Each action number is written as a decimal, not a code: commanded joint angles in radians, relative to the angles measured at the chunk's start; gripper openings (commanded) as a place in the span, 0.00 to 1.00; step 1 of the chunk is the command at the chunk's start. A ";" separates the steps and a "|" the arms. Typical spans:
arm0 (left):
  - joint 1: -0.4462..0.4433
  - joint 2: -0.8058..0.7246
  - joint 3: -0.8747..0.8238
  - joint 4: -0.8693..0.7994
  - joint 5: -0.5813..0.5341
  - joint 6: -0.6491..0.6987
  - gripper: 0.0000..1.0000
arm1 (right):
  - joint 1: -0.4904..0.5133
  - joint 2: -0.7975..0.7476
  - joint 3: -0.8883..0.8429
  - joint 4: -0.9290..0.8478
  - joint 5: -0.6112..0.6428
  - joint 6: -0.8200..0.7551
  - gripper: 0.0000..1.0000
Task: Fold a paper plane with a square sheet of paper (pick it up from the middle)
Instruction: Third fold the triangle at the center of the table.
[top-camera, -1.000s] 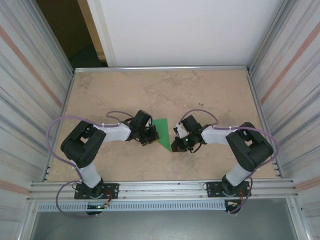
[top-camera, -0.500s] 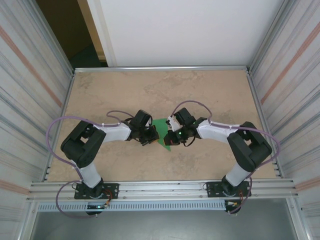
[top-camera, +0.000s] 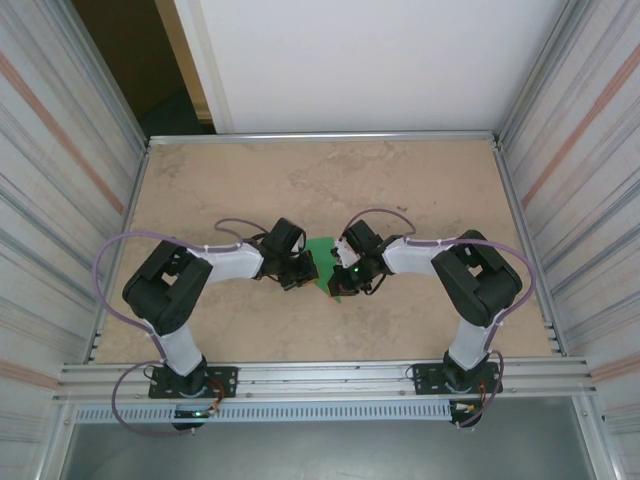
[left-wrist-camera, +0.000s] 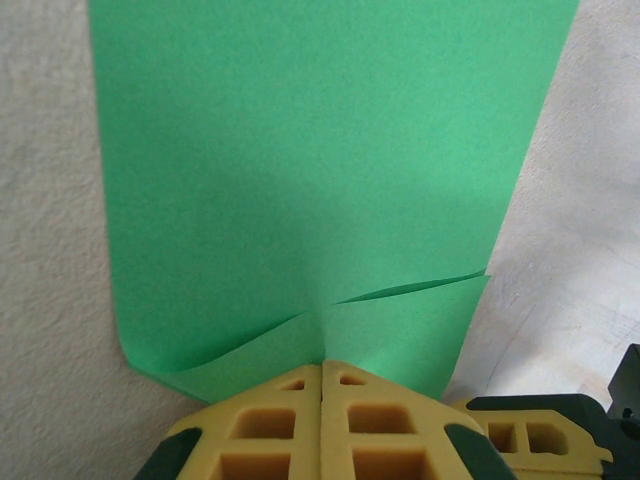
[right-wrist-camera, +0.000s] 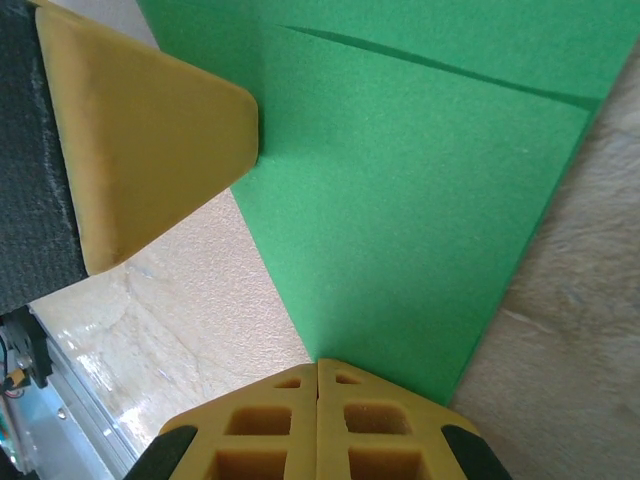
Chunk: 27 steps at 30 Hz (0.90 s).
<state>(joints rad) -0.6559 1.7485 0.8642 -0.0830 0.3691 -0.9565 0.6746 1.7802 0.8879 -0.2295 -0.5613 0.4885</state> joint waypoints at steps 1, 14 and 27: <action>0.001 -0.035 0.000 -0.047 -0.012 0.061 0.07 | 0.002 0.027 0.005 -0.082 0.076 -0.009 0.00; -0.071 -0.040 -0.058 0.116 0.014 0.107 0.00 | 0.002 0.030 -0.014 -0.059 0.068 0.015 0.00; -0.016 -0.001 -0.146 0.175 -0.017 0.147 0.01 | 0.008 0.057 -0.066 -0.074 0.081 0.038 0.00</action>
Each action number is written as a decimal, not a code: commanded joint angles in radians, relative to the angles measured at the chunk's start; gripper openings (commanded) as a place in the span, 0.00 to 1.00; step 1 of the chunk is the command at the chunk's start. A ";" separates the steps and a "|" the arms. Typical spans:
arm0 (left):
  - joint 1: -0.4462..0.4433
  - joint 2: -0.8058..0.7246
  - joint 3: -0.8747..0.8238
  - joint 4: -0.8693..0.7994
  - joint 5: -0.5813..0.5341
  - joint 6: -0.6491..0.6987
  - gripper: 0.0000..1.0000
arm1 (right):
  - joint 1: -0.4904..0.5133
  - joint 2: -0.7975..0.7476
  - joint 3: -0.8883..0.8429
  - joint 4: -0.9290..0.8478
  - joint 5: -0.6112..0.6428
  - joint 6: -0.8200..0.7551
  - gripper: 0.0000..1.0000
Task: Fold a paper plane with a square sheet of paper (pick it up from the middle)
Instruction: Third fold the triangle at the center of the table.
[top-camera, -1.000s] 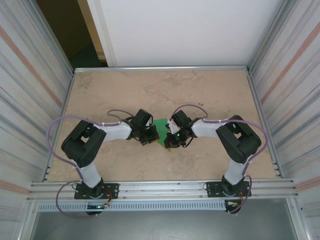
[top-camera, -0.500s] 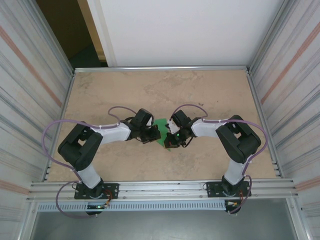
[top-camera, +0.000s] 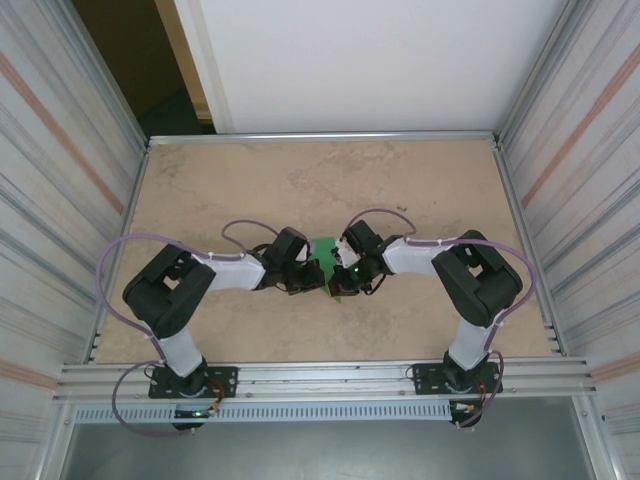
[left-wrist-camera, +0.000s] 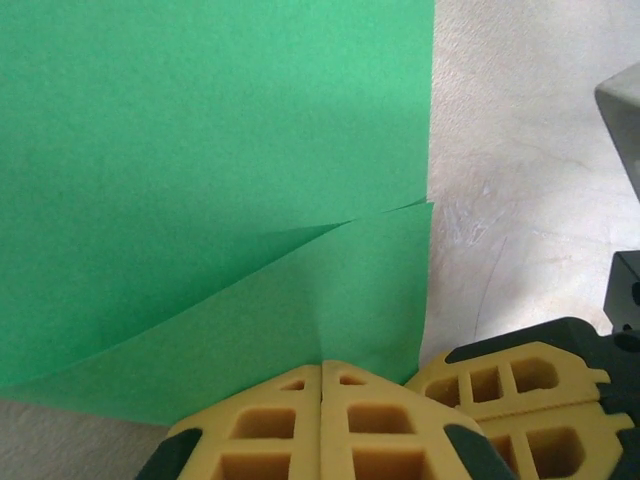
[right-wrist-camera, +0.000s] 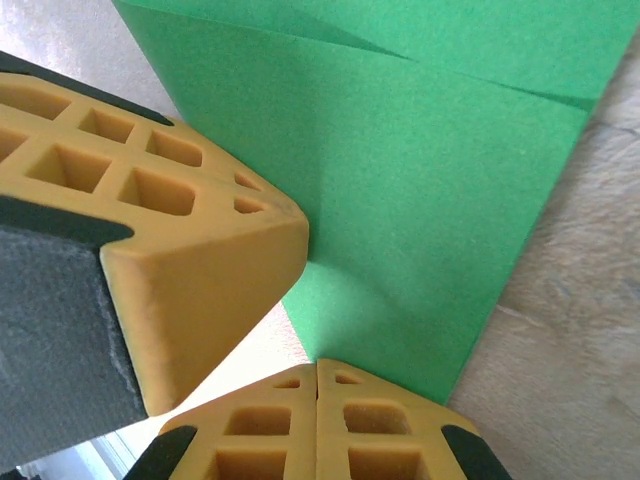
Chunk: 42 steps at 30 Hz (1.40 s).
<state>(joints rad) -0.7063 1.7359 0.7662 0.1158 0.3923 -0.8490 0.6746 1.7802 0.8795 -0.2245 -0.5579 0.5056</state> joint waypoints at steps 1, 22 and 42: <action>0.051 0.008 -0.062 -0.014 -0.035 0.046 0.01 | 0.007 0.063 -0.068 -0.082 0.081 0.019 0.00; 0.332 -0.206 -0.015 -0.167 0.017 0.123 0.01 | 0.014 0.020 -0.099 -0.043 0.056 0.062 0.00; 0.197 -0.270 -0.202 0.107 0.037 -0.162 0.35 | -0.019 -0.094 -0.027 0.180 0.159 0.242 0.22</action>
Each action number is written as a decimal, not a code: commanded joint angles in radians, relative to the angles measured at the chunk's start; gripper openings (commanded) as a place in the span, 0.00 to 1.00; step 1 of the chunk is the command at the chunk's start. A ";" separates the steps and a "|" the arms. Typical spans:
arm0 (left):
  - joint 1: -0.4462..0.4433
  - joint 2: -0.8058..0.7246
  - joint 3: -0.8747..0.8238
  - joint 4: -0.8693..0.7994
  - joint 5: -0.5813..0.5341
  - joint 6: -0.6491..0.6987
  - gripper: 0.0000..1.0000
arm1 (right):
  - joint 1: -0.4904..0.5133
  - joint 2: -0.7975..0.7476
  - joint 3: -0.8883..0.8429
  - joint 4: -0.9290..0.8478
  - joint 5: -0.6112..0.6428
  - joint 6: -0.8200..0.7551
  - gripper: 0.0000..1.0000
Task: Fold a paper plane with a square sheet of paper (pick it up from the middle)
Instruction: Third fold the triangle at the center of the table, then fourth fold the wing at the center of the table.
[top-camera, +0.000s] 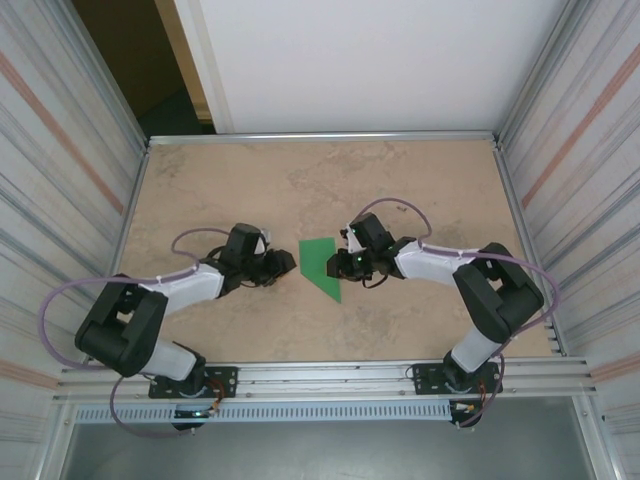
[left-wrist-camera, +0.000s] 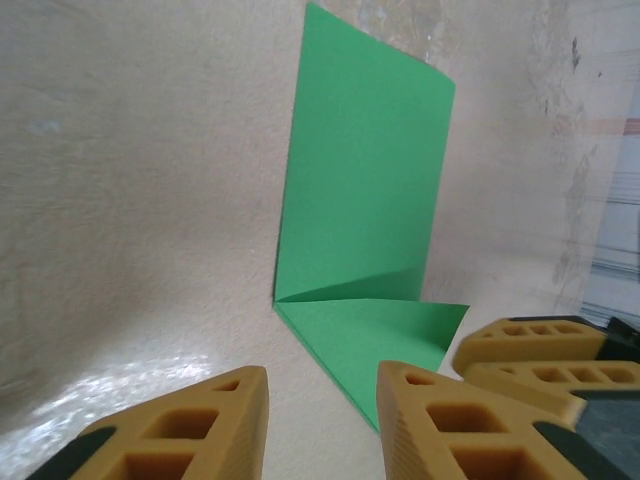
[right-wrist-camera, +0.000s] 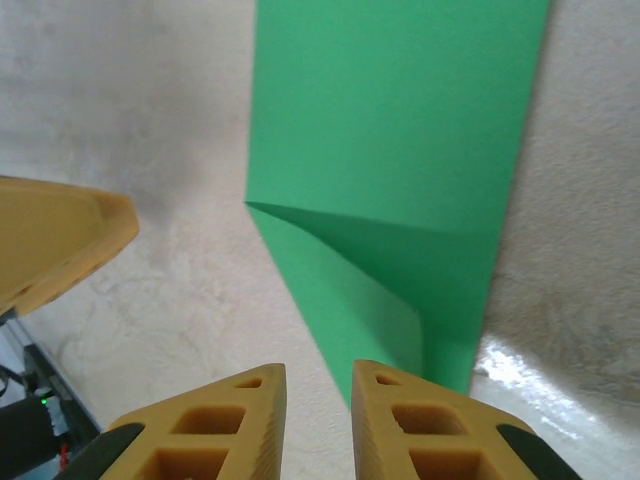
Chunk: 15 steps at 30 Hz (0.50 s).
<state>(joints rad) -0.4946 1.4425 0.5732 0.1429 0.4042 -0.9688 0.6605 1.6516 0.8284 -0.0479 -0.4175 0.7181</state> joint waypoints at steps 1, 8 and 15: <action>-0.021 0.034 -0.006 0.087 0.024 -0.046 0.36 | -0.007 0.042 0.029 0.002 0.024 0.029 0.22; -0.050 0.106 0.035 0.090 0.028 -0.048 0.37 | -0.024 0.113 0.051 -0.013 0.026 0.023 0.20; -0.052 0.149 0.060 0.061 0.028 -0.042 0.38 | -0.027 0.144 0.026 -0.031 0.040 0.032 0.16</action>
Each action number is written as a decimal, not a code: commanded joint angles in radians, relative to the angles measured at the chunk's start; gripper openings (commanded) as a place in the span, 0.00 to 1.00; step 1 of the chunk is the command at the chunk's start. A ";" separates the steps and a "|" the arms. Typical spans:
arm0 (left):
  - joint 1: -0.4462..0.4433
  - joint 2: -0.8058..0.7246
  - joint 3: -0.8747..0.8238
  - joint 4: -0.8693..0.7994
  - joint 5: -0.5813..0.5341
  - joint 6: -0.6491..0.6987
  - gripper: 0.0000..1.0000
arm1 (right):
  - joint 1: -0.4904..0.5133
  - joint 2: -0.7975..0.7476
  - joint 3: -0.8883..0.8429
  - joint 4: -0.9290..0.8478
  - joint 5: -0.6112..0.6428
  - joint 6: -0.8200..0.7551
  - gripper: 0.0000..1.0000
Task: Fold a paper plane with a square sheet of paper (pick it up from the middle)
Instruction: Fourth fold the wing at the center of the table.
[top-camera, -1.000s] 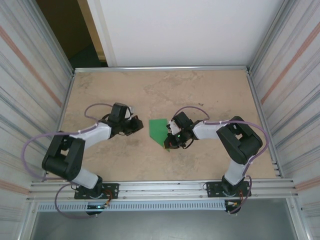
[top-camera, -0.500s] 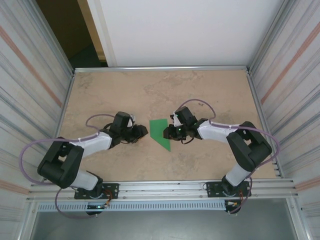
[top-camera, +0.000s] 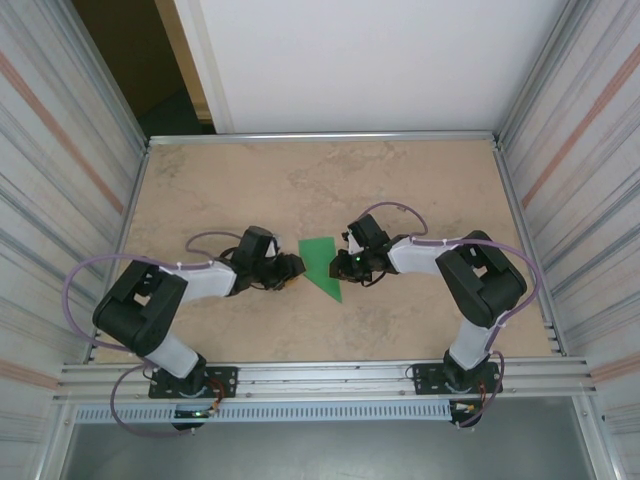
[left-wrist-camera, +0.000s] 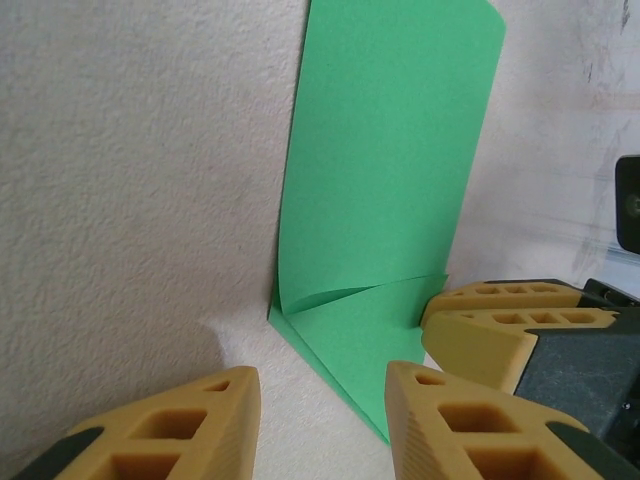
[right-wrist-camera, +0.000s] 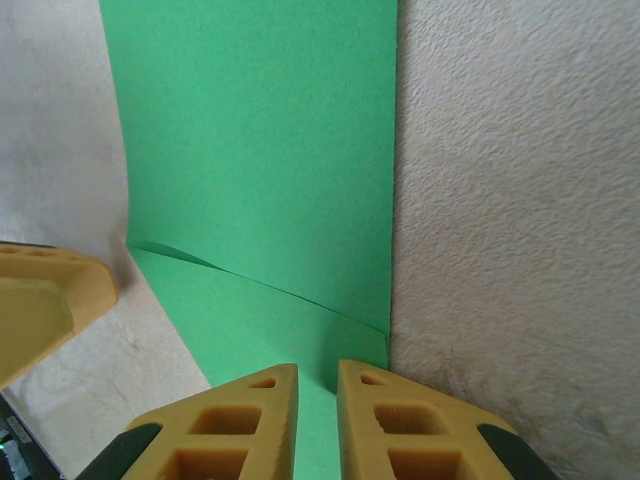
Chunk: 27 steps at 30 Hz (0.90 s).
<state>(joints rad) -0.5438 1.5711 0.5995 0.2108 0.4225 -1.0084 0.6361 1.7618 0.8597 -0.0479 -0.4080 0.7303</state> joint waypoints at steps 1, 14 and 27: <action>-0.004 0.031 0.039 -0.005 0.016 -0.002 0.38 | -0.004 0.039 -0.007 -0.032 0.031 0.020 0.15; -0.004 0.082 0.084 -0.027 0.024 -0.008 0.38 | -0.007 0.048 -0.010 -0.035 0.032 0.018 0.14; -0.004 0.086 0.106 -0.056 0.018 -0.020 0.44 | -0.009 0.053 -0.014 -0.024 0.028 0.022 0.14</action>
<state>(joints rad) -0.5438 1.6493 0.6933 0.1589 0.4335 -1.0222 0.6331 1.7744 0.8597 -0.0284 -0.4160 0.7334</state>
